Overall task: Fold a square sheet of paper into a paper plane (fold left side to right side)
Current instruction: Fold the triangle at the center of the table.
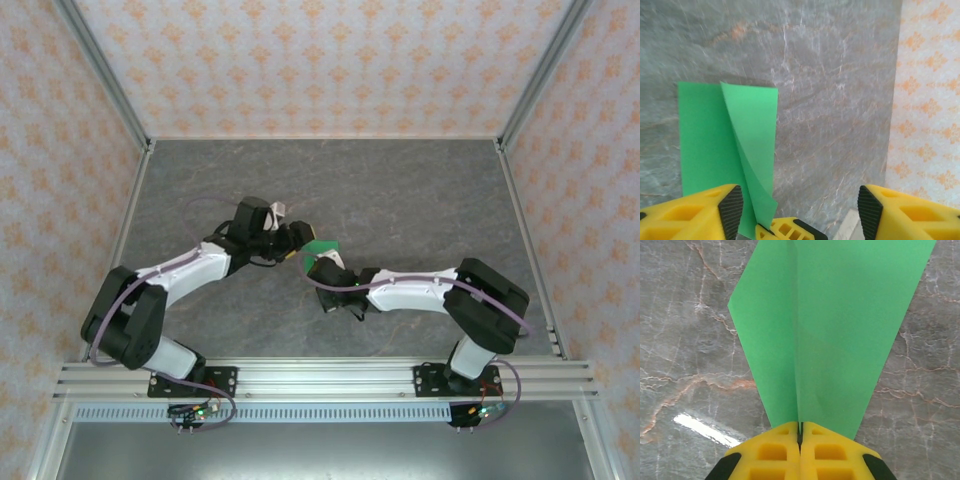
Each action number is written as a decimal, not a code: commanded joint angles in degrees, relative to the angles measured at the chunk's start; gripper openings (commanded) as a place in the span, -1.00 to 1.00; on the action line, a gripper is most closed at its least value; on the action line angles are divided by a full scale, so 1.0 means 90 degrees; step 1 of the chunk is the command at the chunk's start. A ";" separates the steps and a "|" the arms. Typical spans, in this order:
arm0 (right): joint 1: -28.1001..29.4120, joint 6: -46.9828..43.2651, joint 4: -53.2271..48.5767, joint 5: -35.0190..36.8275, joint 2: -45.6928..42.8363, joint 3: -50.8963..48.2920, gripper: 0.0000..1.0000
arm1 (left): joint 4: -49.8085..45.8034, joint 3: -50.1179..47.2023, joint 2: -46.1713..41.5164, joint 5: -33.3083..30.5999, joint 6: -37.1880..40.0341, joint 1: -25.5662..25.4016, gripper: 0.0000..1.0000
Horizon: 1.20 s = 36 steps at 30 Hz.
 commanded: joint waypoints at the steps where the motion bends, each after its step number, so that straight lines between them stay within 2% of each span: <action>1: -0.0132 0.0112 0.0230 -0.0373 -0.0126 -0.0101 -0.92 | -0.0504 -0.0244 -0.0429 -0.0228 0.0245 0.0241 0.37; 6: -0.0404 0.0079 0.0462 -0.1044 -0.0160 -0.0130 -0.93 | -0.0583 -0.0493 -0.0609 -0.0070 0.0443 0.0329 0.35; 12: -0.0944 0.0156 0.1028 -0.2290 -0.0103 -0.0385 -0.94 | -0.0213 -0.0746 -0.0437 0.0200 0.0434 0.0226 0.16; 19: -0.1415 0.0059 0.1286 -0.3253 -0.0134 -0.0528 -0.94 | 0.0077 -0.0502 0.0216 0.0213 0.0396 -0.0183 -0.12; 23: -0.1702 0.0137 0.1567 -0.3907 -0.0057 -0.0633 -0.95 | 0.0186 -0.0218 0.0695 0.0233 0.0402 -0.0424 -0.20; 36: -0.2283 0.0599 0.2543 -0.5120 0.0154 -0.0940 -0.96 | 0.0305 0.0293 0.1622 0.0237 0.0424 -0.0505 -0.36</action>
